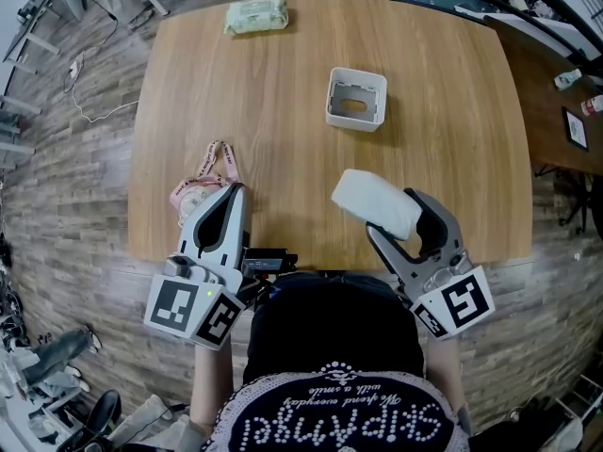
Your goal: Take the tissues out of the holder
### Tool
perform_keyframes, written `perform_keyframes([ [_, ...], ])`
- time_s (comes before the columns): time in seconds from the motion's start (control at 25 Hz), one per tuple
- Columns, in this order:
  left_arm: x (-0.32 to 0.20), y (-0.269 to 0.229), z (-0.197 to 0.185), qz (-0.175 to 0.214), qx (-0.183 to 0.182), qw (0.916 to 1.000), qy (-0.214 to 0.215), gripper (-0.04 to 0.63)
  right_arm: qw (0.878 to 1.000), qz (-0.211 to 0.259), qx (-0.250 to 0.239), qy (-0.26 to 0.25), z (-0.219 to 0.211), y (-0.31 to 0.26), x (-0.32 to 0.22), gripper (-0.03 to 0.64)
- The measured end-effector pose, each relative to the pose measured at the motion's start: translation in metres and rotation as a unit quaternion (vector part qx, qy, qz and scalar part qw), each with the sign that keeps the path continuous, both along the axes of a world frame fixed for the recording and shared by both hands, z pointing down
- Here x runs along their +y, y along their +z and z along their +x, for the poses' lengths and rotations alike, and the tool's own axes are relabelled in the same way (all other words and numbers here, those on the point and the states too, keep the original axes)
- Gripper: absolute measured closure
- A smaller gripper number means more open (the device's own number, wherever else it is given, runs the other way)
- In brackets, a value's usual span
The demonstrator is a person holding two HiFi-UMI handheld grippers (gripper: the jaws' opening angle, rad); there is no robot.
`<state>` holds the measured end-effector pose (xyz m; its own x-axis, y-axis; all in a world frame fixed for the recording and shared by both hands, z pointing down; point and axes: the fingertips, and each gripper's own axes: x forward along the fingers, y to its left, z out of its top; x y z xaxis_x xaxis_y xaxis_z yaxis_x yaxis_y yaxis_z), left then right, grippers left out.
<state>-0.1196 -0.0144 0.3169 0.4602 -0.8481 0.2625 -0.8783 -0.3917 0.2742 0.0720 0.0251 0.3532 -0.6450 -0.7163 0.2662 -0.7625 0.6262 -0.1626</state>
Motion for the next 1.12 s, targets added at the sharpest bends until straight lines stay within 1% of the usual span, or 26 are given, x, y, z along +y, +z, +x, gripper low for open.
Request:
perform_keyframes([
  [0.24, 0.000, -0.001, 0.001, 0.000, 0.003, 1.0000, 0.004, 0.591, 1.000, -0.002, 0.000, 0.001, 0.000, 0.000, 0.002, 0.310],
  [0.52, 0.000, -0.002, 0.005, 0.001, 0.005, 1.0000, 0.008, 0.591, 1.000, -0.008, -0.001, 0.017, 0.007, 0.000, 0.002, 0.310],
  [0.84, 0.000, -0.004, 0.005, 0.004, 0.003, 1.0000, 0.005, 0.591, 1.000, -0.012, -0.012, 0.026, 0.012, 0.000, -0.001, 0.310],
  [1.12, 0.001, -0.004, 0.003, 0.004, 0.003, 1.0000, 0.006, 0.591, 0.999, -0.015, -0.011, 0.029, 0.010, 0.002, 0.000, 0.310],
])
